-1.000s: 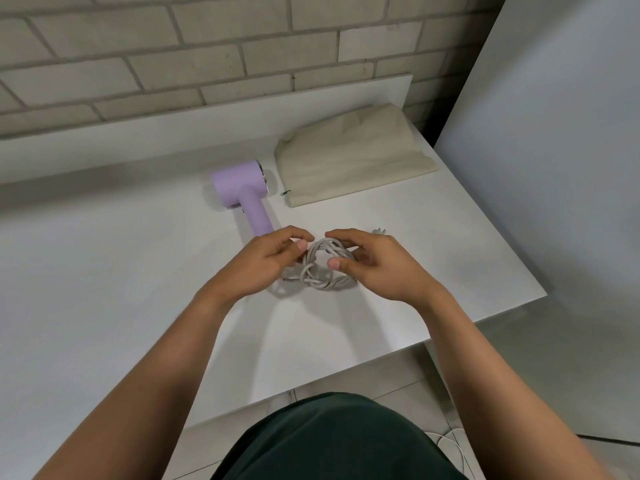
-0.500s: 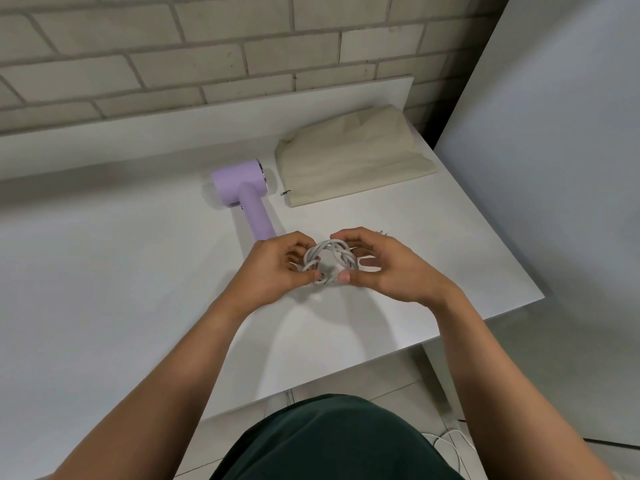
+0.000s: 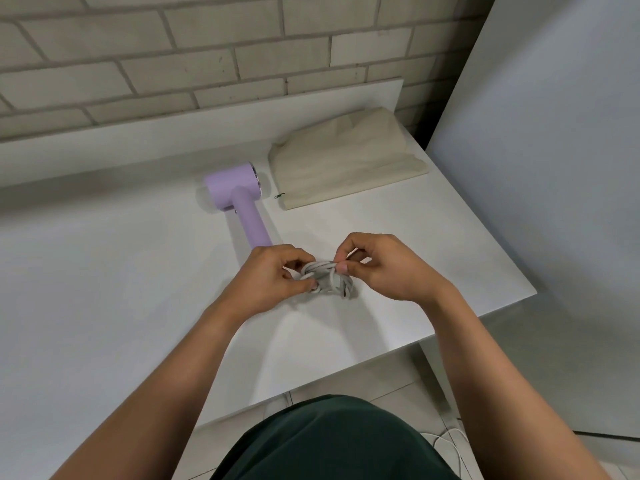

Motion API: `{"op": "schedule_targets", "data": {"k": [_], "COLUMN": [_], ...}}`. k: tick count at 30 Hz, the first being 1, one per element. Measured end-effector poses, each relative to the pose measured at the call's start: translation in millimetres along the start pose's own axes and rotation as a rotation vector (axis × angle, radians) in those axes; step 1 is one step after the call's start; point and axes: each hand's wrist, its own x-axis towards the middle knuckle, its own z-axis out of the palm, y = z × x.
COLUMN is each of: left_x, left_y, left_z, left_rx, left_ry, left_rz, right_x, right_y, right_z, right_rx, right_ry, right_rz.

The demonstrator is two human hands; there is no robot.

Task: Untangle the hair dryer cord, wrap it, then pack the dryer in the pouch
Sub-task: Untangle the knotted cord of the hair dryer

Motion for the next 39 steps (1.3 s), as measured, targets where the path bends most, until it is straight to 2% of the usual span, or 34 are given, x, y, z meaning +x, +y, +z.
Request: {"op": "schedule_targets", "data": {"k": [5, 10, 12, 16, 21, 23, 27, 29, 32, 35, 37, 39], "left_x": [1.4, 9.1, 12.6, 18.5, 13.8, 10.4, 6.6, 8.1, 11.0, 13.6, 15.1, 16.1], "left_y": [-1.3, 0.5, 1.6, 4.5, 3.0, -0.1, -1.6, 3.0, 6.7, 8.7, 10.1, 8.6], "left_z": [3.4, -0.6, -1.0, -0.1, 3.7, 4.1, 2.0, 2.9, 4.4, 7.1, 8.3, 9.3], "left_rx": [-0.054, -0.080, -0.059, 0.018, -0.007, 0.001, -0.101, -0.094, -0.063, -0.026, -0.004, 0.026], "left_ry": [0.052, 0.008, -0.017, -0.040, -0.030, -0.028, 0.021, 0.082, 0.125, 0.139, 0.144, 0.135], "left_rz": [-0.011, -0.039, -0.026, 0.026, 0.019, 0.037, -0.015, -0.006, 0.010, 0.021, 0.032, 0.032], "right_x": [-3.9, -2.4, -0.5, 4.7, 5.6, 2.3, -5.9, -7.0, -5.0, -2.1, -0.6, -0.9], "right_y": [11.7, 7.7, 1.8, -8.6, -17.5, -15.7, -14.3, -15.9, -16.1, -13.1, -11.4, -14.1], "right_z": [-4.7, -1.3, -2.3, -7.7, -14.8, -17.3, -20.2, -19.7, -17.9, -17.9, -18.6, -18.6], "right_rx": [0.254, 0.486, 0.405, -0.126, -0.196, -0.007, 0.568, 0.688, 0.744, 0.620, 0.342, 0.040], "right_ry": [0.065, 0.118, 0.107, 0.046, -0.001, 0.032, 0.115, 0.128, 0.181, 0.244, 0.319, 0.432], "right_rz": [0.013, 0.044, 0.076, 0.019, -0.001, 0.033, 0.102, 0.099, 0.110, 0.140, 0.127, 0.036]}}
